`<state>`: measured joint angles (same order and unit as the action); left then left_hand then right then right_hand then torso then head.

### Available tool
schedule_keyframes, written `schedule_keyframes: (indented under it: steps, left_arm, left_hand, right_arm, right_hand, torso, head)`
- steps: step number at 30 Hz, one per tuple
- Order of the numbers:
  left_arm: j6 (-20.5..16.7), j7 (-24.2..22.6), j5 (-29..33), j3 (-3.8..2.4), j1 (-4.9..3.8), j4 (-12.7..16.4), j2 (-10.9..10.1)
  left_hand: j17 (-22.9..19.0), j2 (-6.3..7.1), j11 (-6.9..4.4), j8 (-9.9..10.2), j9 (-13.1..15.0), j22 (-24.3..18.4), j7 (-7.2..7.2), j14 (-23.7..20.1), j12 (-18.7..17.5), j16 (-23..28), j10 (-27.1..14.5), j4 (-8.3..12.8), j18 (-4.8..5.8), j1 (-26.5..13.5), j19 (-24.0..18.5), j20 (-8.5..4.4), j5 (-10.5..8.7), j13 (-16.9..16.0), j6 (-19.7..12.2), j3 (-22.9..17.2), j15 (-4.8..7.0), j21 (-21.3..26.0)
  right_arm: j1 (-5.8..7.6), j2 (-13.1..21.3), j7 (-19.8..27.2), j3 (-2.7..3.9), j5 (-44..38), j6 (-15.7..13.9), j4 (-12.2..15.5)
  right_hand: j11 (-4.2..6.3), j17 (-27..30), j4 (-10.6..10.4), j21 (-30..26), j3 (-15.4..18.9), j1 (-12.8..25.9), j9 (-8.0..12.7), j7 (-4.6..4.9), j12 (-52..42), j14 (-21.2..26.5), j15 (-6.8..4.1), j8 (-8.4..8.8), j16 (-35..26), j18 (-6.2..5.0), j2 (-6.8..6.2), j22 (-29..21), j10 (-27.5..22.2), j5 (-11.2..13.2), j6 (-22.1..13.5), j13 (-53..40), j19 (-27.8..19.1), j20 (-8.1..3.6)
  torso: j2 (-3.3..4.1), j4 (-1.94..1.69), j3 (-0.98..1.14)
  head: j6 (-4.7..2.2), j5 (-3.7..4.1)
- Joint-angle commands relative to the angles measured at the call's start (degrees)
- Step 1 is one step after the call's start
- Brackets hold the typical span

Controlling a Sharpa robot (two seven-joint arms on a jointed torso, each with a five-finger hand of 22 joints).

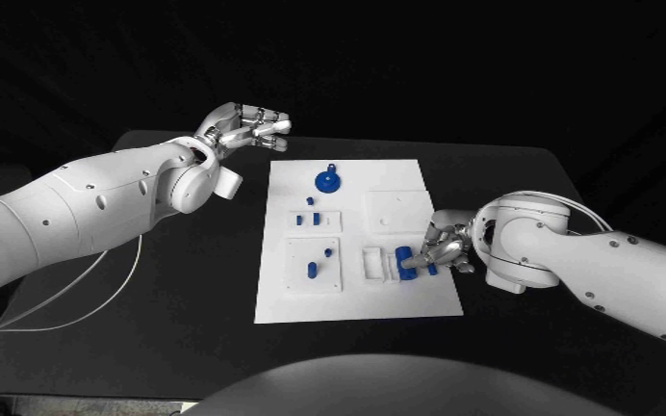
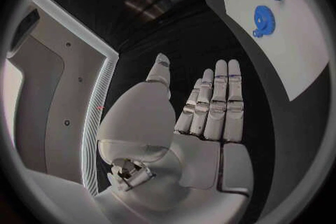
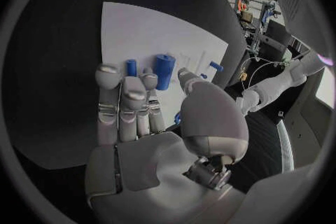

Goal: Assemble the parts on the task board

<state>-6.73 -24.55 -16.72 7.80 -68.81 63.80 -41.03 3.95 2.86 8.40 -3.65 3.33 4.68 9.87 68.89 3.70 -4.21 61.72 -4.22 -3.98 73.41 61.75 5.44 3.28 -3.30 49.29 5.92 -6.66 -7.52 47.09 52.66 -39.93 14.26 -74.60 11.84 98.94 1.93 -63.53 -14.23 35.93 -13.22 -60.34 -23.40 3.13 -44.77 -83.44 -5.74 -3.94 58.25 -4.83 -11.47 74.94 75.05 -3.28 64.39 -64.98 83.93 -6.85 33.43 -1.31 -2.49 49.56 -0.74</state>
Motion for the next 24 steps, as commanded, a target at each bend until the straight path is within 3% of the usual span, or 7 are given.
schedule_keyframes:
  steps: [1, 6, 12, 16, 24]
  left_arm:
    - [1.2, -0.8, 0.5, -0.05, 0.17, 0.19, -0.09]
    - [1.61, -0.32, 0.5, -0.05, 0.2, 0.17, -0.17]
    - [1.92, -0.06, 0.51, -0.05, 0.21, 0.16, -0.12]
    - [2.17, 0.1, 0.51, -0.05, 0.21, 0.16, -0.16]
    - [2.3, 0.28, 0.51, -0.05, 0.21, 0.29, -0.28]
  left_hand:
    - [0.05, 0.22, 0.01, 0.34, -0.03, -0.09, -0.16, -0.51, -0.03, 0.09, -0.42, -0.5, 0.11, -0.33, -0.09, 0.4, -0.19, -0.08, -0.36, -0.02, 0.02, 0.31]
    - [0.05, 0.64, 0.13, 0.37, -0.06, -0.12, -0.03, -0.72, -0.03, 0.11, -0.85, -0.85, 0.08, -0.19, -0.17, 0.48, -0.17, -0.09, -1.13, -0.25, -0.07, 0.44]
    - [0.05, 0.64, 0.16, 0.35, -0.05, -0.13, -0.05, -0.81, -0.02, 0.11, -0.97, -1.08, 0.07, -0.12, -0.22, 0.52, -0.14, -0.09, -1.03, -0.42, -0.1, 0.51]
    - [0.05, 0.68, 0.18, 0.38, -0.06, -0.13, -0.02, -0.86, -0.02, 0.1, -1.03, -1.23, 0.05, -0.22, -0.23, 0.54, -0.12, -0.08, -1.15, -0.39, -0.11, 0.55]
    - [0.05, 1.06, 0.21, 0.35, -0.05, -0.12, -0.02, -0.96, 0.0, 0.09, -1.17, -1.88, 0.03, -0.12, -0.24, 0.58, -0.15, -0.09, -1.13, -0.68, -0.15, 0.65]
  right_arm:
    - [-0.05, -0.39, -3.34, -0.05, -2.0, -2.14, 0.25]
    - [-0.05, -0.83, -3.3, -0.07, -0.83, -2.46, 0.37]
    - [-0.05, -1.52, -3.35, -0.16, -1.64, -1.5, -0.38]
    - [-0.05, -2.21, -3.39, -0.65, -2.5, -0.77, -1.32]
    - [-0.05, -3.37, -3.4, -1.83, -4.27, -0.71, -2.65]
  right_hand:
    - [0.03, -0.06, -0.55, 0.11, 0.04, -0.02, -0.09, -0.21, -0.18, 0.0, 0.27, 0.26, 0.23, 0.73, -0.55, 2.84, 0.21, 0.4, 0.16, -0.07, 2.93, 0.09]
    - [0.06, -0.12, -1.12, -0.03, 0.09, -0.33, -0.26, -0.23, -0.06, 0.01, 0.23, 0.26, 0.11, 0.8, -0.63, 2.94, 0.16, 0.43, 0.21, -0.12, 2.93, 0.02]
    - [0.05, 0.0, -0.39, -0.31, -0.47, -1.02, -0.3, -0.21, 0.46, 0.05, 0.24, 0.26, -0.19, 0.85, -0.19, 2.94, -0.04, 0.43, 0.23, 0.14, 2.89, 0.03]
    - [0.03, 0.05, 1.81, -0.65, -2.96, -1.59, -0.16, -0.12, 0.84, 0.08, 0.22, 0.26, -0.5, 0.91, -0.44, 2.94, -0.17, 0.53, 0.11, 0.28, 2.87, -0.03]
    - [0.03, -0.16, 5.61, -1.0, -3.43, -2.15, 0.12, -0.09, 1.12, 0.0, 0.22, 0.24, -0.79, 1.01, -0.26, 3.03, -0.17, 0.51, 0.29, 0.28, 2.91, -0.05]
  torso:
    - [0.1, -0.15, -0.08]
    - [0.24, -0.11, -0.15]
    - [0.23, -0.15, -0.11]
    - [0.3, -0.13, -0.07]
    - [0.42, -0.17, -0.11]
  head:
    - [-0.22, -0.21]
    - [0.02, -0.43]
    - [0.01, -0.47]
    - [-0.08, -0.64]
    - [-0.15, -0.64]
